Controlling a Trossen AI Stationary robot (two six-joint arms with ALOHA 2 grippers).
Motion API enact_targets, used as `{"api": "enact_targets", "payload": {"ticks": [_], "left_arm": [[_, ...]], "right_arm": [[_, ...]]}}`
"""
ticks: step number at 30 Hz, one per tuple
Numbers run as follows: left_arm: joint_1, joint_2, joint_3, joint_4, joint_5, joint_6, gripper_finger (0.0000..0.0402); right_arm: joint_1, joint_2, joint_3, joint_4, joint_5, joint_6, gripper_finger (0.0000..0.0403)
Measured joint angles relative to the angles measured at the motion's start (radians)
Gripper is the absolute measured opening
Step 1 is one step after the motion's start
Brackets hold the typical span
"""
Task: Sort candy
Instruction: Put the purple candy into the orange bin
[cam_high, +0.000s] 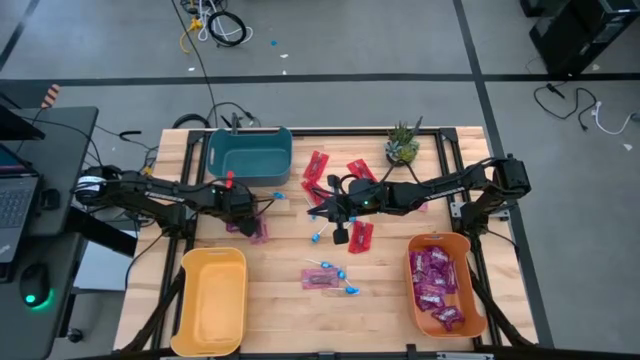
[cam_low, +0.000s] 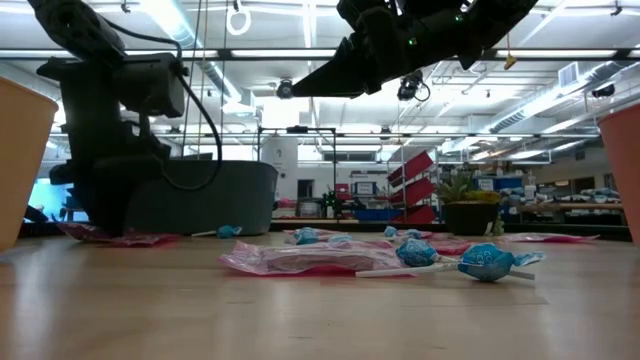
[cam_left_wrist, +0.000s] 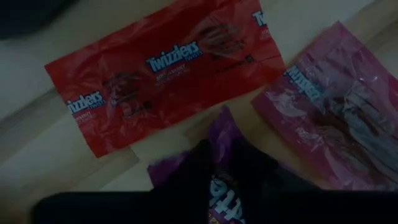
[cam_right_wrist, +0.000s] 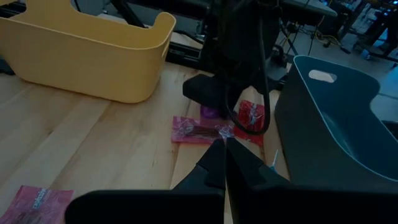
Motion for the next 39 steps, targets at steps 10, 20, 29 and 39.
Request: {"api": "enact_targets", "payload": {"ticks": [10,20,29,39], "left_arm": [[-0.002,0.004,0.091,-0.031,0.010,0.103,0.0013],[-0.007,0.003,0.206,-0.226,0.004,0.136,0.0008],[-0.073,0.002,0.394,-0.177,-0.008,0.269,0.0008],[-0.135,0.003,0.474,0.376,0.015,0.612,0.0008]], "right_arm": [[0.000,-0.017,0.000,0.002,0.000,0.000,0.0000],[0.032,-0.181,0.001,-0.122,0.071,-0.001,0.0000],[0.126,-0.414,0.001,-0.394,0.106,0.004,0.0000],[0.225,-0.603,0.001,-0.554,0.106,0.082,0.0000]]}}
